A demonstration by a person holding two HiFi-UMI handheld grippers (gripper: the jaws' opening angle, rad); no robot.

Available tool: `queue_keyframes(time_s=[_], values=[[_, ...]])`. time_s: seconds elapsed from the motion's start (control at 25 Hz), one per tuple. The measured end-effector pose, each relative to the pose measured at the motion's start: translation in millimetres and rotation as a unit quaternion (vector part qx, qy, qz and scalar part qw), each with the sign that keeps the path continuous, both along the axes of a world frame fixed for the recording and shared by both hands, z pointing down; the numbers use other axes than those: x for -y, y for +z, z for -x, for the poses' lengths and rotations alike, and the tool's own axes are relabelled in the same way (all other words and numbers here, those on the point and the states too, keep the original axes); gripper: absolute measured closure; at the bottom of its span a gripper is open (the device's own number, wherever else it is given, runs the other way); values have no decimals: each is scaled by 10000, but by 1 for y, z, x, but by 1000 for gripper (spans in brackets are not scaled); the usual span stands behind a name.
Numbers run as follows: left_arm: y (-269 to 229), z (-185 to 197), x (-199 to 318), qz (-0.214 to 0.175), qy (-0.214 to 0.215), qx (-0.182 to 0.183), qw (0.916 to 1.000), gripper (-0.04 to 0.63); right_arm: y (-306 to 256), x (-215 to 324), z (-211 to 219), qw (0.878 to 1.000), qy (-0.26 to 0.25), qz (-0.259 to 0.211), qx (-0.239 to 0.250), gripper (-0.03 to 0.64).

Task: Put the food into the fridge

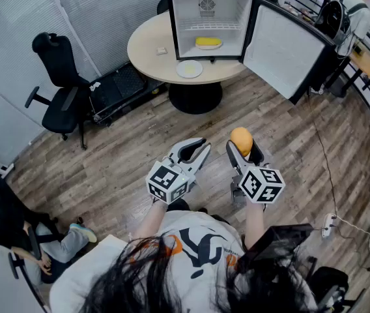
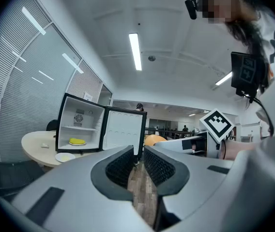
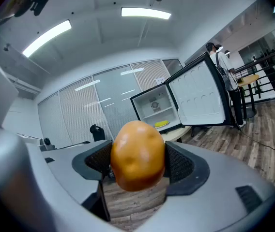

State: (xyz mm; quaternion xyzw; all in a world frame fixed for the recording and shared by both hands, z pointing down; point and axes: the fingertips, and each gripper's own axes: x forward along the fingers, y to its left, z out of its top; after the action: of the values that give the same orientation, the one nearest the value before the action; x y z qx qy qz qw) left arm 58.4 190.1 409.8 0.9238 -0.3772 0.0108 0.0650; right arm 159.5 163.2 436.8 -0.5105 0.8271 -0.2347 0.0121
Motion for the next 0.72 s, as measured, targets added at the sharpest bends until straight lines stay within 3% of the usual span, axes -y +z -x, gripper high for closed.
queue_keyframes(time_s=[0.36,0.72], values=[[-1,-6,14,-35,-27,11,10000,532,0,12,-7,10000,-32,2,-31,265],[0,-2,18,-46,-50,180,9998,532,1,21,-4,9995,-25,-28,305,266]])
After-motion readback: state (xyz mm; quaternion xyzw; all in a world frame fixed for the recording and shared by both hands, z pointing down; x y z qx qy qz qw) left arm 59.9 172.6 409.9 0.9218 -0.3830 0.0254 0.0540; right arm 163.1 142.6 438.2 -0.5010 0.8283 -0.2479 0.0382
